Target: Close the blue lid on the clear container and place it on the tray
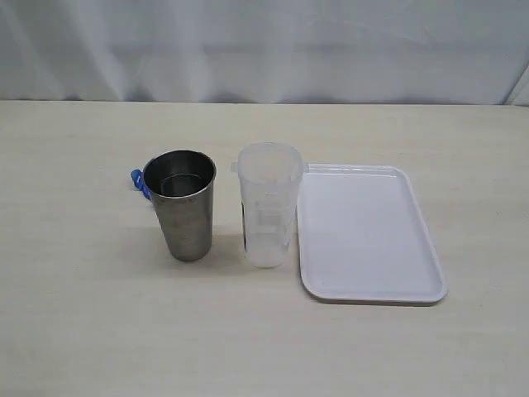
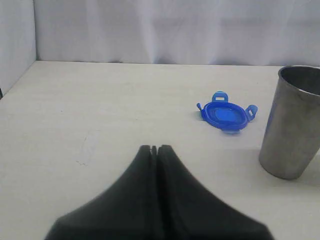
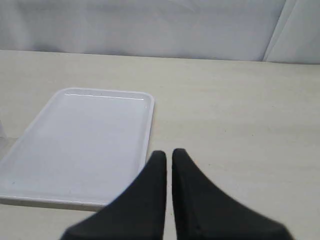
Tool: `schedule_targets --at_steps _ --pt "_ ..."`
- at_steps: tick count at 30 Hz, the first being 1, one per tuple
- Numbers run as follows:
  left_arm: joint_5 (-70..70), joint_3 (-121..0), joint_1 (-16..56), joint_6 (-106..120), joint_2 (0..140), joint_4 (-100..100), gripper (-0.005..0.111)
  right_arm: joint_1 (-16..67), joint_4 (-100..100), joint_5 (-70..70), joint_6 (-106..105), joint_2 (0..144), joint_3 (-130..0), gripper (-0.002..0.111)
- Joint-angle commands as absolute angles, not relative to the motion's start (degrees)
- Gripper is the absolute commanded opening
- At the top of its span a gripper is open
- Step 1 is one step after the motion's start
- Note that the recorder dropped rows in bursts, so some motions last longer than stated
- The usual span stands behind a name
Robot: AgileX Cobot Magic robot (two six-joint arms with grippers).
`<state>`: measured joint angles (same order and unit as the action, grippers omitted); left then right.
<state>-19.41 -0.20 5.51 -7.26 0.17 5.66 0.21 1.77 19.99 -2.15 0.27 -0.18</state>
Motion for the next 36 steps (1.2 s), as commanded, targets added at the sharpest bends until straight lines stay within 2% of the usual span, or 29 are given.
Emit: schedule_targets --at_steps 1,15,20,26,31,36 --pt "-18.5 0.0 6.0 -7.1 0.0 5.4 0.0 0.0 1.7 19.6 -2.1 0.0 0.0 0.004" --pt "-17.2 0.0 6.0 -7.1 0.0 6.0 0.0 0.0 1.7 19.6 -2.1 0.0 0.0 0.004" --pt "-5.1 0.0 6.0 -7.2 0.0 2.9 0.0 0.0 1.7 19.6 -2.1 0.0 0.0 0.004" --pt "22.9 0.0 6.0 -11.8 0.0 3.8 0.0 0.0 1.7 19.6 -2.1 0.0 0.0 0.004" --pt "28.2 0.0 6.0 -15.5 0.0 5.4 0.0 0.0 1.7 19.6 -2.1 0.0 0.0 0.004" --pt "39.4 0.0 6.0 -15.5 8.5 6.0 0.002 0.0 1.7 19.6 -2.1 0.0 0.0 0.004"
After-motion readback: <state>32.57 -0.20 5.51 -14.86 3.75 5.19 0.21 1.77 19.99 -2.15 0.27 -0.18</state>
